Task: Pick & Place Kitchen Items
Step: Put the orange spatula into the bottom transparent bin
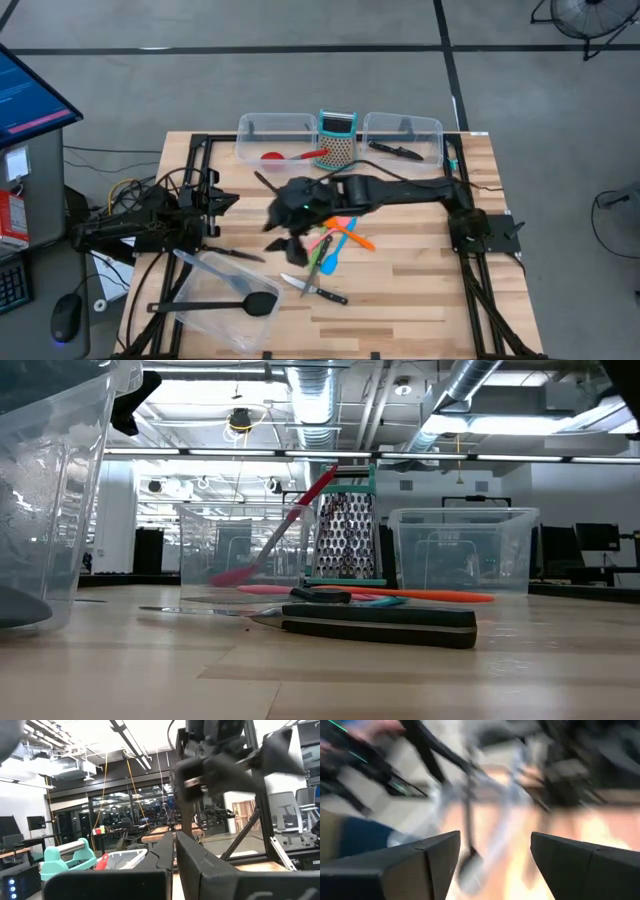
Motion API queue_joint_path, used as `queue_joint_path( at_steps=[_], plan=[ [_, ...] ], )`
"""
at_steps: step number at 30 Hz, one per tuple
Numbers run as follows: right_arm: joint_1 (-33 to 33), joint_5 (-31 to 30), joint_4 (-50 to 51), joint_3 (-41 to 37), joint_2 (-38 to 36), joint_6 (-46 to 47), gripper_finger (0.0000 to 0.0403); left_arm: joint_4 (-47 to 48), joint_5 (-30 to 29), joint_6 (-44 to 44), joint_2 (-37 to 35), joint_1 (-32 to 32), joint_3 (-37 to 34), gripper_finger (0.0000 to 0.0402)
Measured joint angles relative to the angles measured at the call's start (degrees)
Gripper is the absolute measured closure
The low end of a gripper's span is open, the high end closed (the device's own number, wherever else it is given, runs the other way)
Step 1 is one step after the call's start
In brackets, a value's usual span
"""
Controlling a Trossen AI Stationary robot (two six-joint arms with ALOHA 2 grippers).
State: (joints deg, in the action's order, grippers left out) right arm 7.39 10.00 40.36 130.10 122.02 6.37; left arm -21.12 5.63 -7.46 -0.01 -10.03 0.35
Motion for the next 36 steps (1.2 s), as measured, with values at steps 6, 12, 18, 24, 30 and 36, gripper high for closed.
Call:
queue_joint_path(
  at_steps=[6, 12, 18, 24, 30, 36],
  plan=[
    [2.52, -18.51, 21.27, -0.11, -5.06, 3.10, 0.0179, 0.00, 0.15, 0.01, 0.00, -0.01, 0.00, 0.0399],
    [4.92, -32.41, 34.14, -1.03, -4.32, 8.82, 0.0184, 0.00, 0.13, -0.01, 0.00, 0.01, 0.01, 0.0399],
    [5.76, -35.14, 37.91, -13.11, -6.22, 16.17, 0.0174, 0.00, -0.09, 0.01, 0.00, 0.00, 0.01, 0.0399],
    [5.78, -34.33, 27.44, -34.52, -15.67, 24.58, 0.0164, 0.00, -0.09, 0.01, 0.00, -0.01, 0.00, 0.0399],
    [2.68, -30.01, 9.14, -56.99, -25.03, 30.02, 0.0162, -0.01, -0.07, 0.00, 0.00, 0.01, 0.00, 0.0399],
    [2.00, -29.34, -6.37, -69.85, -26.82, 31.44, 0.0162, -0.01, -0.07, 0.01, 0.00, -0.01, -0.01, 0.0399]
  ],
)
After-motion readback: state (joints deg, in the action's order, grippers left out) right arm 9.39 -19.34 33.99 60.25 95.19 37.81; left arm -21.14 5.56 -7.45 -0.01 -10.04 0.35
